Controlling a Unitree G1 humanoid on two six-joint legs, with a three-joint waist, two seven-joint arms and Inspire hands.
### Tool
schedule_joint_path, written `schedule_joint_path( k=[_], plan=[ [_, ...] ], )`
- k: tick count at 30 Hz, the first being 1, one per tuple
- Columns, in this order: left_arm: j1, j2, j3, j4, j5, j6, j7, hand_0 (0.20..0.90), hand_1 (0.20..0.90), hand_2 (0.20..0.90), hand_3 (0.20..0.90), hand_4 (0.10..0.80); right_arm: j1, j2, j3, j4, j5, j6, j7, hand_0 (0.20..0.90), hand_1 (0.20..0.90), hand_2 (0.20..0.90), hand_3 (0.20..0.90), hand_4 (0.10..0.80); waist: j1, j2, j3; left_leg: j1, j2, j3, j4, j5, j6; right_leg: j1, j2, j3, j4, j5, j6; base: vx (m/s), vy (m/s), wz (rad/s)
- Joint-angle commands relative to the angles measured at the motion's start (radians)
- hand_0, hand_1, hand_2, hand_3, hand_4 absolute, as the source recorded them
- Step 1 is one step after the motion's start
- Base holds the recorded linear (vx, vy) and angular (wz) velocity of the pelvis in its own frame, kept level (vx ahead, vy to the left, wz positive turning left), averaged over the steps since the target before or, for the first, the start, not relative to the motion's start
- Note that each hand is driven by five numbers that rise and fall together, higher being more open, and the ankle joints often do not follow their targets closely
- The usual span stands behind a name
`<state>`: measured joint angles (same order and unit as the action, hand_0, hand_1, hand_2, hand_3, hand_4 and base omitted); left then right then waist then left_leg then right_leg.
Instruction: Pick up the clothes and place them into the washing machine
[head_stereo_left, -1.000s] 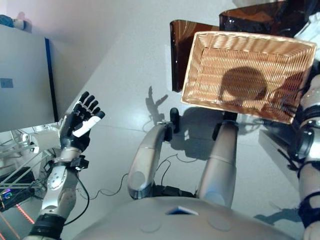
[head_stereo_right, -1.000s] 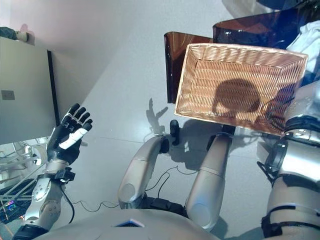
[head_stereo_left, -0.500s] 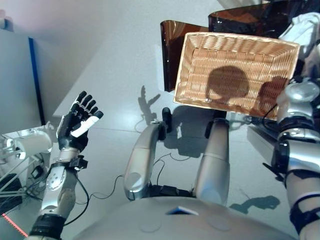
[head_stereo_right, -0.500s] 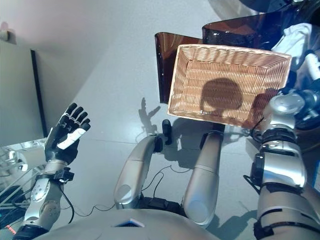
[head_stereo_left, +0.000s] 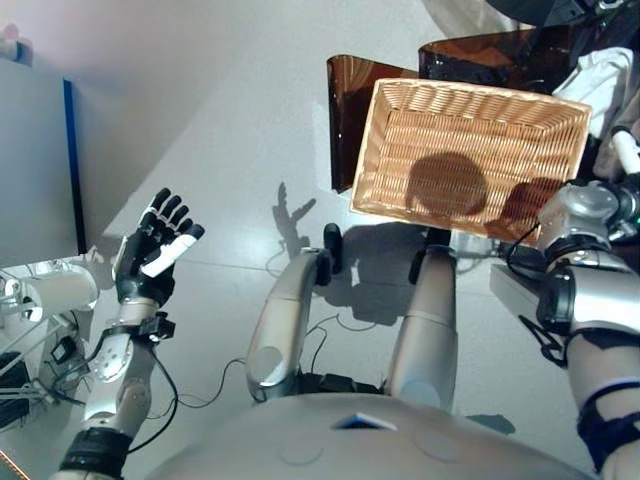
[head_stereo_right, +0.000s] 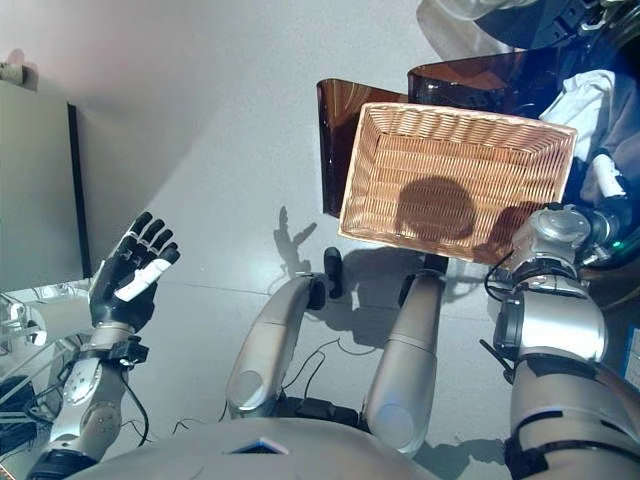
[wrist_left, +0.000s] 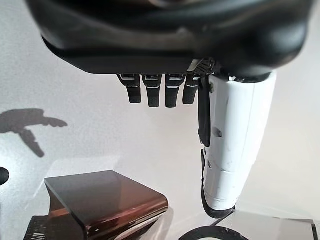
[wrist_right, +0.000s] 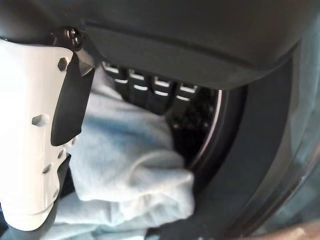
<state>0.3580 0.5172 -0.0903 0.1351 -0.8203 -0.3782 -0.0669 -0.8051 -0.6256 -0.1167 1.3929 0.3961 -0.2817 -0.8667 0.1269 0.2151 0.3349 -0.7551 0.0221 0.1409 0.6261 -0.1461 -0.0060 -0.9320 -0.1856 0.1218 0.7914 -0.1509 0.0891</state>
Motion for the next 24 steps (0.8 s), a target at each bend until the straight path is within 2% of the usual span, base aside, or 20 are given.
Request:
schedule_joint_path(
  k=[1, 7, 8, 9, 12, 24],
  plan=[
    [-0.016, 0.033, 0.073, 0.029, -0.025, -0.082, 0.013, 0.900, 0.900, 0.900, 0.900, 0.800, 0.085, 0.002, -0.005, 0.094, 0.078, 0.030, 0.018, 0.900, 0.900, 0.900, 0.900, 0.800, -0.007, 0.034, -0.020, -0.068, 0.010, 0.026, -0.100, 0.085, -0.025, -0.029, 0.017, -0.025, 0.025, -0.016, -0.046, 0.000, 0.000, 0.00],
    [-0.022, 0.060, 0.078, 0.015, -0.022, -0.087, 0.006, 0.900, 0.900, 0.900, 0.900, 0.800, 0.026, -0.059, 0.058, 0.117, 0.066, 0.069, 0.097, 0.900, 0.900, 0.900, 0.900, 0.800, 0.003, 0.040, -0.020, -0.076, 0.010, 0.025, -0.100, 0.091, -0.026, -0.039, 0.014, -0.024, 0.030, -0.014, -0.045, 0.000, 0.000, 0.00],
    [-0.023, 0.067, 0.083, 0.011, -0.022, -0.087, 0.003, 0.900, 0.900, 0.900, 0.900, 0.800, 0.011, -0.076, 0.076, 0.119, 0.055, 0.080, 0.110, 0.900, 0.900, 0.900, 0.900, 0.800, 0.004, 0.040, -0.018, -0.077, 0.010, 0.025, -0.101, 0.092, -0.026, -0.039, 0.013, -0.024, 0.029, -0.014, -0.045, -0.024, -0.032, -0.01],
    [-0.023, 0.077, 0.095, 0.009, -0.023, -0.087, -0.004, 0.900, 0.900, 0.900, 0.900, 0.800, -0.008, -0.102, 0.114, 0.113, 0.027, 0.100, 0.175, 0.900, 0.900, 0.900, 0.900, 0.800, 0.005, 0.040, -0.014, -0.080, 0.011, 0.025, -0.100, 0.096, -0.028, -0.043, 0.013, -0.023, 0.031, -0.011, -0.044, -0.024, -0.032, -0.01],
    [-0.016, 0.080, 0.120, 0.011, -0.018, -0.081, -0.004, 0.900, 0.900, 0.900, 0.900, 0.800, -0.044, -0.152, 0.160, 0.105, -0.021, 0.117, 0.200, 0.900, 0.900, 0.900, 0.900, 0.800, 0.006, 0.041, -0.009, -0.087, 0.012, 0.025, -0.097, 0.101, -0.029, -0.050, 0.011, -0.024, 0.033, -0.010, -0.043, -0.020, -0.033, -0.04],
    [0.001, 0.063, 0.167, 0.016, -0.014, -0.061, -0.032, 0.900, 0.900, 0.900, 0.900, 0.800, -0.077, -0.208, 0.235, 0.042, -0.037, 0.074, 0.343, 0.900, 0.900, 0.900, 0.900, 0.800, -0.004, 0.035, 0.003, -0.098, 0.016, 0.020, -0.105, 0.118, -0.033, -0.055, 0.019, -0.034, 0.028, -0.005, -0.046, -0.007, -0.011, 0.00]
  ],
)
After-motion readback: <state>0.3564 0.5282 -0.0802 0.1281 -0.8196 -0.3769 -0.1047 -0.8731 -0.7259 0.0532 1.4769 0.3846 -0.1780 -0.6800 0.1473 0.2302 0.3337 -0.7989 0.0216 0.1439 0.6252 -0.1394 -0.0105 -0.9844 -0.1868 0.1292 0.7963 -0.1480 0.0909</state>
